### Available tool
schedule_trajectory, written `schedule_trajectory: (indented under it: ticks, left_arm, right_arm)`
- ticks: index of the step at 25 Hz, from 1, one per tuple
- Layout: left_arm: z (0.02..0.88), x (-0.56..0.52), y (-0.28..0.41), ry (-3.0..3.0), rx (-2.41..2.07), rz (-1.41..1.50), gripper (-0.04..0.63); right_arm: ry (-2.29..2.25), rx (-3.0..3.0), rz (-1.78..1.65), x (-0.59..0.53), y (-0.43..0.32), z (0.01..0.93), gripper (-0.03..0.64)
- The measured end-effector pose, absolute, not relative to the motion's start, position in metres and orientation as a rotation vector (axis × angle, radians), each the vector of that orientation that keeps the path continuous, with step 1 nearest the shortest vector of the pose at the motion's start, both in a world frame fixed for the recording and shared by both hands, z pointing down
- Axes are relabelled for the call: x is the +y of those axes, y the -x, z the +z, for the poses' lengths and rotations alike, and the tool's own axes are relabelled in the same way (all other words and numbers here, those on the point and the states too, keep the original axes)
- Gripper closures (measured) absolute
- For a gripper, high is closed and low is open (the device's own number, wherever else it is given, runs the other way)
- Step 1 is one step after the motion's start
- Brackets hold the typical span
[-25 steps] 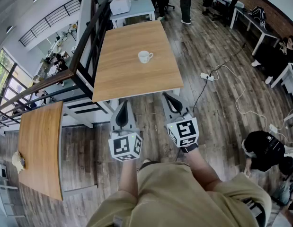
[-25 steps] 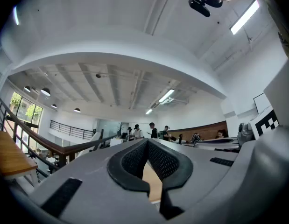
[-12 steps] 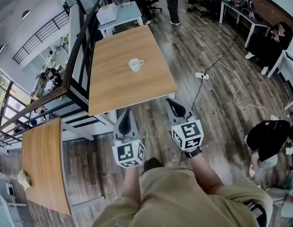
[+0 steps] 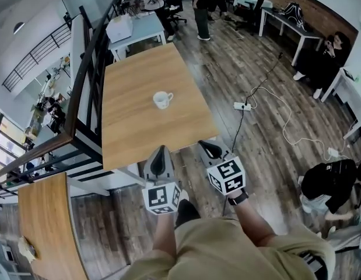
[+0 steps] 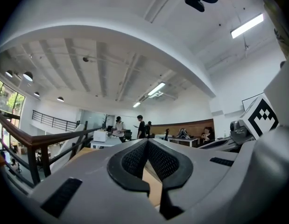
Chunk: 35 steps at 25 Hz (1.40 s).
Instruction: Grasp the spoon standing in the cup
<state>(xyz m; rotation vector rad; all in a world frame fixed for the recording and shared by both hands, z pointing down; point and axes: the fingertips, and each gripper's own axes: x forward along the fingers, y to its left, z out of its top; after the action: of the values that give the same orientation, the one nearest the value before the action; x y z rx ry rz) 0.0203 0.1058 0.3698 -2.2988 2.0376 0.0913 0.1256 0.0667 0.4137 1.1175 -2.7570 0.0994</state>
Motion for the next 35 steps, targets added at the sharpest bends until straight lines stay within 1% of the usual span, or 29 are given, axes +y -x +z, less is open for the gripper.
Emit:
schedule_trajectory:
  ticks: [8,12,16,27,35]
  left_arm:
    - [0.352,-0.033,0.089,2.377,1.942,0.1,0.591]
    - [0.359,-0.079,0.144,2.392,1.924,0.109,0.591]
    - [0.374,-0.117,0.181,2.411,1.92,0.07,0.591]
    - [0.407,-0.196,0.198,2.483,1.919,-0.007,0.591]
    - [0.446,-0.278,0.205,2.511,1.954,-0.059,0.591]
  right_arm:
    - [-1.18,-2.736,0.084,-0.066,-0.01,0.394,0.601]
    - [-1.215,-2.72,0.06,-0.114,0.041,0.396,0.601]
    - [-1.235,-2.701,0.058,-0.15,0.075,0.402,0.601]
    - [-1.277,-2.608,0.16,-0.224,0.086,0.445,0.601]
    - [-1.268,-2.592,0.223,-0.313,0.098,0.485,0.601]
